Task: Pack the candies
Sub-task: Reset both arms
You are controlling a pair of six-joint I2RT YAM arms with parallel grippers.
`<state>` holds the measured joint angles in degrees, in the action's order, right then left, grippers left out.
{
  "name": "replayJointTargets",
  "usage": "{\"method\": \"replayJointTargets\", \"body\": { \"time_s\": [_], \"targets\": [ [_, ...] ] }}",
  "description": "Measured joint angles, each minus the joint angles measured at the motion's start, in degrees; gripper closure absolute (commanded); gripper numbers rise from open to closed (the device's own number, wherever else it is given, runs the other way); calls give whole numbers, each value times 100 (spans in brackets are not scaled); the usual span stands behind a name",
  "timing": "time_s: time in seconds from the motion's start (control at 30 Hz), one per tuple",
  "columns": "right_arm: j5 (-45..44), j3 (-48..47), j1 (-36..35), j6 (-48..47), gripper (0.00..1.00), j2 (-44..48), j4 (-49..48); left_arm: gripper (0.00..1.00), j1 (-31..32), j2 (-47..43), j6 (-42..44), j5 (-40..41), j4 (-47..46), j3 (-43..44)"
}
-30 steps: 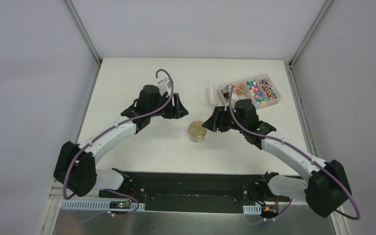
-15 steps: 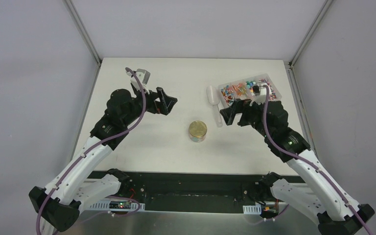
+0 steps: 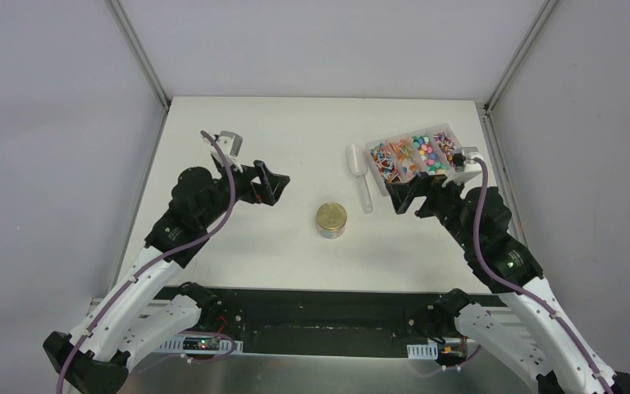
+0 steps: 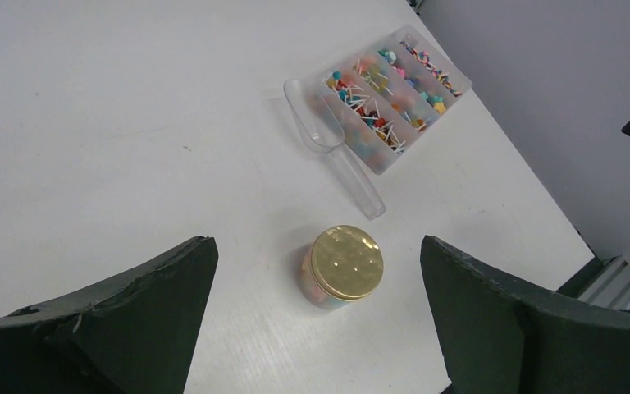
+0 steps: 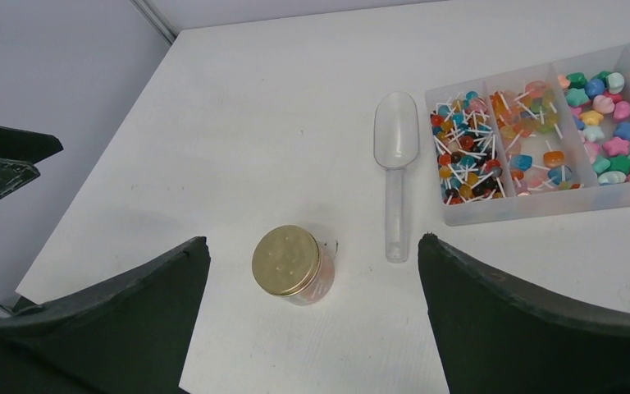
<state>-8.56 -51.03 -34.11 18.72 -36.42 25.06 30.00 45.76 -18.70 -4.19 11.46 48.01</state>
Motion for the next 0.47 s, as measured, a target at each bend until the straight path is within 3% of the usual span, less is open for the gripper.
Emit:
{"method": "replayJointTargets", "body": {
  "time_s": [0.47],
  "targets": [
    [-203, 282, 0, 186, 0, 199, 68, 1, 2, -238, -168, -87, -81, -326]
  ]
}}
